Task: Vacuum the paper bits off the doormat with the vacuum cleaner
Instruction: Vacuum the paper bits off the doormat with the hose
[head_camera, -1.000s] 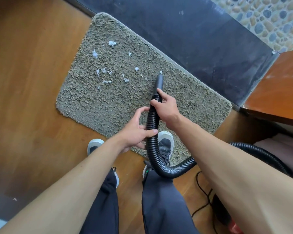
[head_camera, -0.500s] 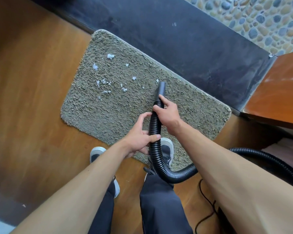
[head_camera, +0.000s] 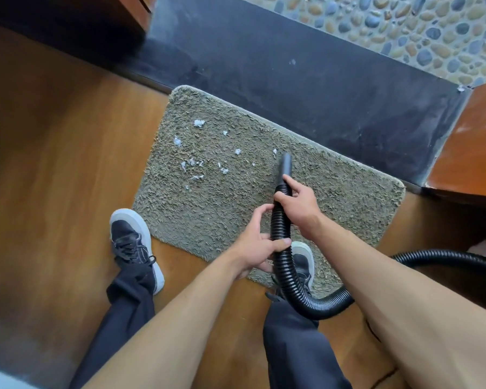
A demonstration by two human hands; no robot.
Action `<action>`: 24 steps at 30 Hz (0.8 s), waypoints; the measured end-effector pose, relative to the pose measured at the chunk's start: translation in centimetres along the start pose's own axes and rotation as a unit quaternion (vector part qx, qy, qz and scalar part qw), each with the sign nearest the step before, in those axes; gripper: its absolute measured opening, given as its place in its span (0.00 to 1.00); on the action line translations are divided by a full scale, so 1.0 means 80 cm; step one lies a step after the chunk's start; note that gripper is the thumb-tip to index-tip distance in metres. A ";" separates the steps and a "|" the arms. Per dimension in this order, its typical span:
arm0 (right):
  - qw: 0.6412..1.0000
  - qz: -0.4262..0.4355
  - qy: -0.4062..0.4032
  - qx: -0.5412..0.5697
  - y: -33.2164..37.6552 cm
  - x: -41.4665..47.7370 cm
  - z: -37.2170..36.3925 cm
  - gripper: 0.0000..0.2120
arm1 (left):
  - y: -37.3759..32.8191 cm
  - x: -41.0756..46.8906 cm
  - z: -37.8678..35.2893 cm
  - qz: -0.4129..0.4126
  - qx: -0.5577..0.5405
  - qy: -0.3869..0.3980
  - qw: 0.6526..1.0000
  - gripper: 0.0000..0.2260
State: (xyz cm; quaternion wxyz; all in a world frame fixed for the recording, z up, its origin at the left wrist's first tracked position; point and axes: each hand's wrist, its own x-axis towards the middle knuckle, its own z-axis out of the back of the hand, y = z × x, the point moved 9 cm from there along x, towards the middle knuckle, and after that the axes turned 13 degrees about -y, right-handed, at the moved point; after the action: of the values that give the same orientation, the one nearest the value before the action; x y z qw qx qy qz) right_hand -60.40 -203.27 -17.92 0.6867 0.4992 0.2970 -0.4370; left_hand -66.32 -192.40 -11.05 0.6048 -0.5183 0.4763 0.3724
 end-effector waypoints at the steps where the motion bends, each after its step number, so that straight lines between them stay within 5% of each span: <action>1: 1.000 -0.004 -0.007 0.000 -0.003 0.001 0.002 0.29 | -0.001 0.002 0.000 0.003 0.007 0.009 1.000 0.34; 24: 0.998 -0.003 -0.013 -0.058 0.031 -0.025 -0.118 0.35 | 0.022 0.018 0.122 0.048 -0.079 0.046 0.995 0.35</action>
State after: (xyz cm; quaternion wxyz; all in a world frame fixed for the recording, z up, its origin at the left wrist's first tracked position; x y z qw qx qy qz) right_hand -58.79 -193.47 -18.25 0.7170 0.4523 0.3144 -0.4271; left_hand -65.71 -182.54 -12.84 0.5208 -0.5579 0.4968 0.4132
